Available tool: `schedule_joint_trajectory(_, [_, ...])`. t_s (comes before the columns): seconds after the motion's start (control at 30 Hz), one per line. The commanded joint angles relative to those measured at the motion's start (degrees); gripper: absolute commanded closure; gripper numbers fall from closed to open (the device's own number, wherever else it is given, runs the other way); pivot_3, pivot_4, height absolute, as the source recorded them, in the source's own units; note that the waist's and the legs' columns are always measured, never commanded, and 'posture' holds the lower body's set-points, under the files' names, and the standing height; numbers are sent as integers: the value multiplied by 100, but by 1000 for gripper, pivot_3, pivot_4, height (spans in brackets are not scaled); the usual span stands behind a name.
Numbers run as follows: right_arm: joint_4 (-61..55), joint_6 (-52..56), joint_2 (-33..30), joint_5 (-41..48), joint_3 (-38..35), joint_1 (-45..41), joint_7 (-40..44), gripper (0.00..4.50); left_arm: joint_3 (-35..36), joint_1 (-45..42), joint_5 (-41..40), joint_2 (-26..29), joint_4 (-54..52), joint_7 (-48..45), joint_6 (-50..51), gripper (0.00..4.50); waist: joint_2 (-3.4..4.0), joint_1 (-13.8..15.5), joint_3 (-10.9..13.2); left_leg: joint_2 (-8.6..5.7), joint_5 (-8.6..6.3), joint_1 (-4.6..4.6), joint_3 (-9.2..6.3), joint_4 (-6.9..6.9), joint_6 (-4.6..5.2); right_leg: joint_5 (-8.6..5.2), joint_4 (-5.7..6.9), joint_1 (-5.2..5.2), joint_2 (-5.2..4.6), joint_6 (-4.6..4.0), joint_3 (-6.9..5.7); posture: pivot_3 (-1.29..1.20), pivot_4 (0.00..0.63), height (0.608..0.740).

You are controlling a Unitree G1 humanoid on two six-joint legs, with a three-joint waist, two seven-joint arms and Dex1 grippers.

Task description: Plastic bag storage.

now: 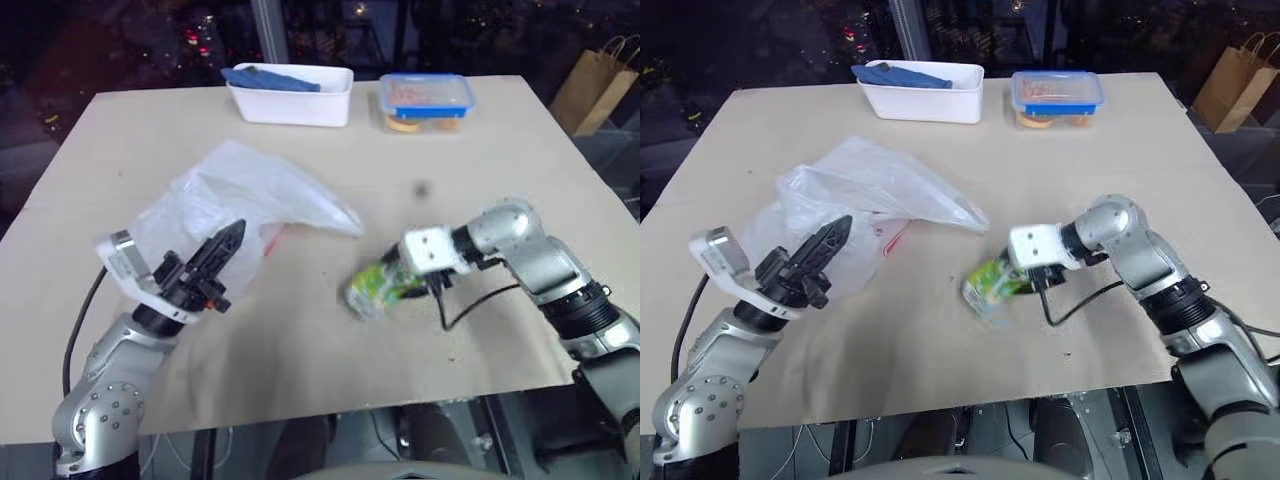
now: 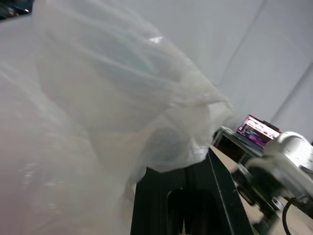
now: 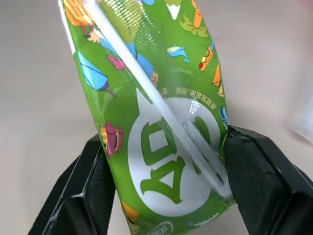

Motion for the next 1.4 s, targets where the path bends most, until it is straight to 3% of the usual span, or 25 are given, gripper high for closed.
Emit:
schedule_joint_trajectory(0.03, [-783, 1492, 365, 565, -465, -76, -612, 1281, -41, 98, -169, 60, -299, -151, 70, 4500, 0, -2, 0, 1, 0, 0, 0, 0, 0, 0, 0, 0, 1, 0, -1, 0, 150, 740])
schedule_joint_trajectory(0.27, [-620, 2451, 1429, 463, -223, -525, -1853, 1281, -71, 412, -693, 300, -657, -384, 446, 4500, 2, -9, 1, 2, 0, -7, 2, -3, 1, 0, -2, -6, 1, 1, -1, 0, 150, 740])
schedule_joint_trajectory(0.63, [641, 1765, 2417, -22, 433, -1380, -2705, 1281, 33, 1158, -1158, 769, -1084, -686, 777, 4500, 5, -68, 4, -1, 0, -10, -1, -7, 0, 0, -2, -11, 3, 0, -5, 0, 150, 740])
schedule_joint_trajectory(0.73, [1511, 1404, 3198, -182, 612, -1995, -3033, 1281, -97, 1193, -1120, 727, -1217, -670, 752, 4500, 7, -141, 4, -1, 0, -9, -1, -9, -1, 0, -1, -11, 4, 0, -8, 0, 150, 740])
schedule_joint_trajectory(0.87, [2479, 888, 4321, 96, 59, -3098, -3448, 1281, -258, 1277, -988, 704, -1283, -699, 732, 4500, 7, -265, 8, 10, 7, -26, 7, -27, -11, 5, 12, -57, 16, -9, 9, 0, 150, 740])
schedule_joint_trajectory(0.9, [2535, 744, 4346, 89, 69, -3150, -3378, 1281, -255, 1271, -970, 687, -1285, -671, 705, 4500, 8, -266, 8, 11, 11, -32, 2, -27, -19, 5, 13, -61, 18, -11, 6, 0, 150, 740])
schedule_joint_trajectory(0.93, [2581, 665, 4311, 28, 129, -3138, -3301, 725, -241, 1254, -973, 665, -1284, -624, 677, 4500, 6, -248, 7, 12, 19, -38, 2, -33, -32, 3, 13, -69, 19, -14, 7, 0, 150, 740])
schedule_joint_trajectory(1.0, [2634, 600, 4246, -40, 136, -2980, -3408, 58, -191, 1178, -1031, 627, -1273, -502, 626, 4500, -3, -174, -2, 10, 20, -41, -4, -42, -34, -1, 4, -71, 15, -20, -5, 0, 150, 740])
schedule_joint_trajectory(1.13, [1993, 738, 3714, -19, 193, -2443, -3085, 58, -44, 1114, -1079, 613, -1211, -382, 537, 4500, -24, -106, -11, -2, 18, -41, -3, -44, -32, 0, -1, -65, 4, -19, -6, 0, 150, 740])
schedule_joint_trajectory(1.4, [164, 1318, 1873, 411, 489, -1635, -1288, 58, 8, 914, -1046, 577, -981, -316, 487, 4500, -14, -184, -5, 10, 13, -36, 5, -39, -22, -1, 10, -62, 14, -20, -7, 0, 150, 740])
